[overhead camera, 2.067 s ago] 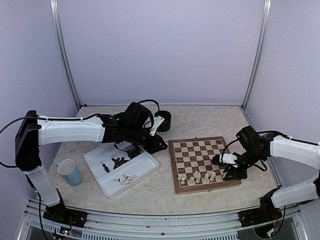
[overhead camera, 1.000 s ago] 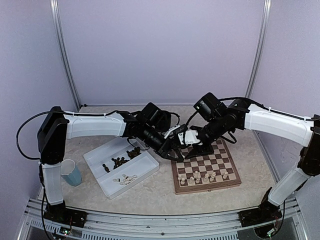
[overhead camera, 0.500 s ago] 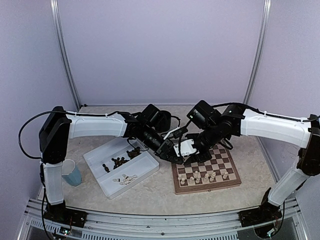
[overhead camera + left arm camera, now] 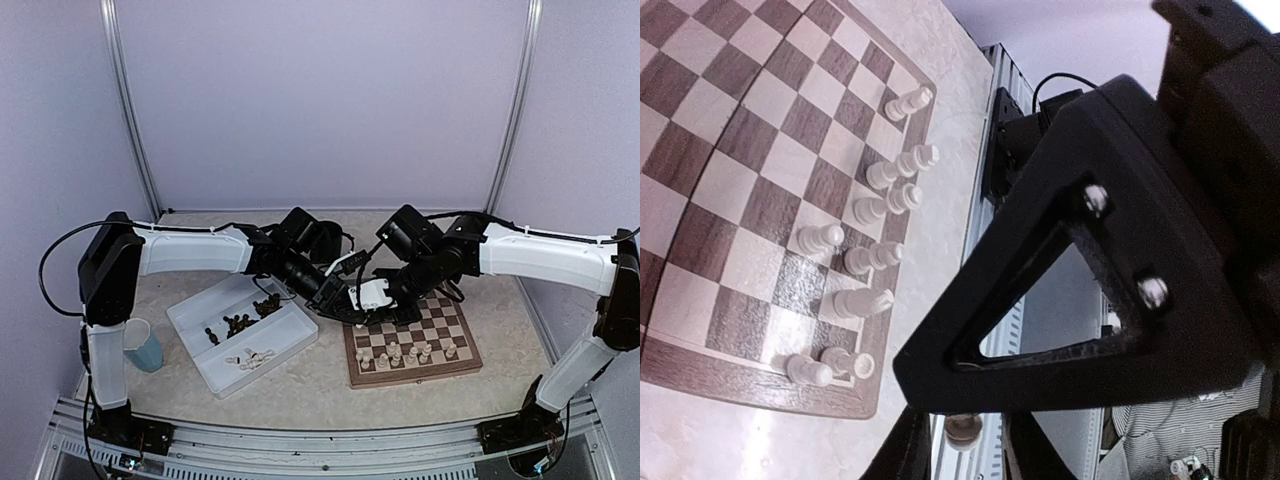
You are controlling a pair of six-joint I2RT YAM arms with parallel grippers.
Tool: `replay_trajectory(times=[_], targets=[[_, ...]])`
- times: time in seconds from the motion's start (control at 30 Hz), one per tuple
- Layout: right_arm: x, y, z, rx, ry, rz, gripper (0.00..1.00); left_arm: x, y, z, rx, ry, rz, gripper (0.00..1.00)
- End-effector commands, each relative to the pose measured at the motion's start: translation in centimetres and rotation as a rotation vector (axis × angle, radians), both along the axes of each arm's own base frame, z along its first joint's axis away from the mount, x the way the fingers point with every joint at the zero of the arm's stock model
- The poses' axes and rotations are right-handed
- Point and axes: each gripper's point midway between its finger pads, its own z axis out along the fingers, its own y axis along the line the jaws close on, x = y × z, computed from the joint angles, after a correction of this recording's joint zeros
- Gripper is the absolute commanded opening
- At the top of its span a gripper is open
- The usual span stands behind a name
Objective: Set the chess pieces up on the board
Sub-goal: Pass from the left arm to the right, then pass from the right arm to the left
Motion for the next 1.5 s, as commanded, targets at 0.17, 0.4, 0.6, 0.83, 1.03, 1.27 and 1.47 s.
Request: replay_trajectory(times=[0.17,0.4,0.6,0.83,1.03,1.27,1.47], targets=[[2.0,-1.2,2.8,0.268,0.283,-0.140,0.10,3.5,2.6,2.1,-0.053,-0.177,0.198,0.38],[4.5,-2.0,6.6,0.521,0.523,-0.237,0.11,6.3,4.4,9.1,-0.219,-0.677,0.527,0.41],[4.5,-2.1,8.0,0.605,0.650,-0.232,0.12,4.9,3.4,14.5,-0.314,-1.017,0.587,0.44],[4.2,-2.1,8.7,0.633,0.700,-0.213,0.14,4.2,0.8,14.6,-0.368,-1.049,0.522,0.44],[3.9,-2.0,9.0,0.642,0.727,-0.202,0.15,4.2,-0.6,13.9,-0.376,-1.037,0.487,0.43],[3.8,-2.1,9.1,0.647,0.730,-0.198,0.16,4.2,-1.5,12.8,-0.361,-1.009,0.446,0.39],[3.6,-2.0,9.3,0.654,0.741,-0.188,0.16,4.2,-2.3,12.0,-0.347,-0.985,0.417,0.35]])
